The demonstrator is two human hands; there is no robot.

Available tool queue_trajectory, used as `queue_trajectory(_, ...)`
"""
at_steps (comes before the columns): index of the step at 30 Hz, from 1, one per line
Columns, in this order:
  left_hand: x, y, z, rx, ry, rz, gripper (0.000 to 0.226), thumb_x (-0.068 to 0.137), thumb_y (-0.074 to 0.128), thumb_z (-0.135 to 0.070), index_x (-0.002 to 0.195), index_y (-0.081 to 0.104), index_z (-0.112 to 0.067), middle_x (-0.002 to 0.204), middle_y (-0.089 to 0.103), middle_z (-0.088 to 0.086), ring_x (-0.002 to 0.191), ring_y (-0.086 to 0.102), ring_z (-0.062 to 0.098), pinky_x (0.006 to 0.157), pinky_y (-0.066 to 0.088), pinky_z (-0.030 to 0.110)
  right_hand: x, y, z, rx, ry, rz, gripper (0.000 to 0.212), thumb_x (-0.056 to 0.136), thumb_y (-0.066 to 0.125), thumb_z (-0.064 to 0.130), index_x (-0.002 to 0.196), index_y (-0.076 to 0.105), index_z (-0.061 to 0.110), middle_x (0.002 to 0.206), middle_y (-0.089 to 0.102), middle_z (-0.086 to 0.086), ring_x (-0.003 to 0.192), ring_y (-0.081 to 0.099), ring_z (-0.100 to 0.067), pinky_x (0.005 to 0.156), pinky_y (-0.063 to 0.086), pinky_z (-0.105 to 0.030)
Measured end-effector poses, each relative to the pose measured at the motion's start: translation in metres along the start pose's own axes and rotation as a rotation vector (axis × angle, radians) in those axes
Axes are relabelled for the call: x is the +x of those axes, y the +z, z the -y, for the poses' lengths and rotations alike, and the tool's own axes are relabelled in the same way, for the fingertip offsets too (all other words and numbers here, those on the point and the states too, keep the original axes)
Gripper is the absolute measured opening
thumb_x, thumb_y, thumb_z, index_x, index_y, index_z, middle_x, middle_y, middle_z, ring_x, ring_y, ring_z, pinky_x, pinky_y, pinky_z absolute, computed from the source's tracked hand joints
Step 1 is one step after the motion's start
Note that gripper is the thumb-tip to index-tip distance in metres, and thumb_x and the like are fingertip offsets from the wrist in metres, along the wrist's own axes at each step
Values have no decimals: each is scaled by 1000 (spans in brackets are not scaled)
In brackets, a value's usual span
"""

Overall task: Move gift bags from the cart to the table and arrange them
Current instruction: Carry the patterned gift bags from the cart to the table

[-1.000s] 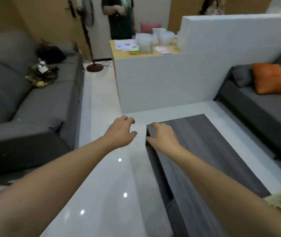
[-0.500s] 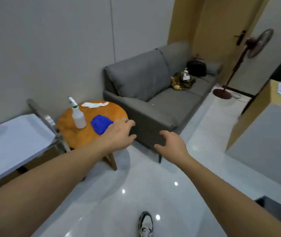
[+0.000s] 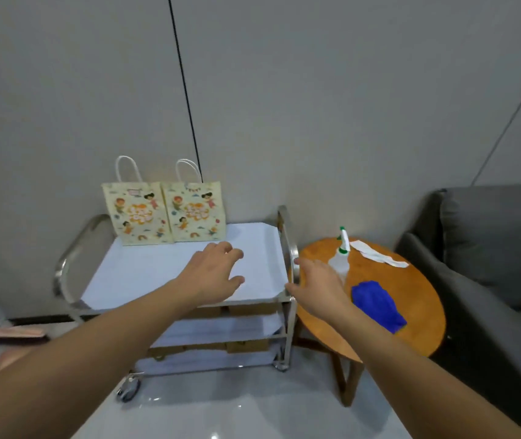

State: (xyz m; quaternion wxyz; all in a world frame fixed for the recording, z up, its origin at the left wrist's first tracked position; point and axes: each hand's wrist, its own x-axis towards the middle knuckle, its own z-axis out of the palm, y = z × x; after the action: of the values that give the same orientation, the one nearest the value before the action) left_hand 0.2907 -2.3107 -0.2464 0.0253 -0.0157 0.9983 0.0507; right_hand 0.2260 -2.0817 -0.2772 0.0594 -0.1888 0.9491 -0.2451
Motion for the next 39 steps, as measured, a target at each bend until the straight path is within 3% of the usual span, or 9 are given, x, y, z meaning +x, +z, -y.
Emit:
queue_trajectory(6,33,-6,74,4,-218,-13,56,99,52,-48,147,41,-23,149,40,3,134,38,27,105,40,43,105,21,40,14,-128,110,65,93,64,44,149,43,21,142,53,-7,125,54,-29,100,48,-41)
queue_trajectory(13,86,-9,160,-85,-355,-87,57,96,57,-46,146,44,-21,144,46,5,130,43,28,104,43,45,205,58,104,33,-214,145,62,93,65,40,148,45,20,141,53,-6,127,51,-26,101,46,-38)
queue_trajectory(22,212,-36,269,-237,-295,-231,54,95,61,-41,143,47,-18,142,49,5,130,45,26,103,42,40,322,103,160,47,-69,140,60,88,70,38,143,51,22,133,59,-5,121,56,-25,95,51,-38)
queue_trajectory(25,257,-50,287,-272,-256,-301,55,95,63,-34,144,44,-19,143,46,4,128,45,26,99,48,41,350,109,166,83,18,122,60,88,71,37,142,51,21,134,59,-6,120,58,-25,94,52,-40)
queue_trajectory(30,319,-54,295,-237,-197,-386,52,93,63,-22,142,46,-19,144,45,5,132,41,25,107,42,42,381,116,161,107,77,101,57,89,71,37,141,53,20,134,60,-6,120,58,-24,95,51,-37)
queue_trajectory(33,346,-45,292,-176,-141,-318,40,93,60,-20,133,55,-19,131,54,3,118,48,22,99,43,38,396,119,152,107,90,110,55,90,71,36,139,54,19,133,60,-6,119,59,-23,94,50,-35)
queue_trajectory(36,365,-39,289,-155,-160,-224,24,95,53,-22,114,67,-18,101,66,2,88,54,20,74,43,32,414,124,141,118,94,115,56,91,70,37,141,53,19,134,60,-8,120,58,-24,95,50,-36)
queue_trajectory(39,373,-37,281,-205,-212,-182,23,94,53,-28,106,71,-21,85,71,4,77,61,24,64,47,31,431,127,131,165,92,135,56,91,69,37,142,52,20,132,60,-8,118,59,-25,93,52,-37)
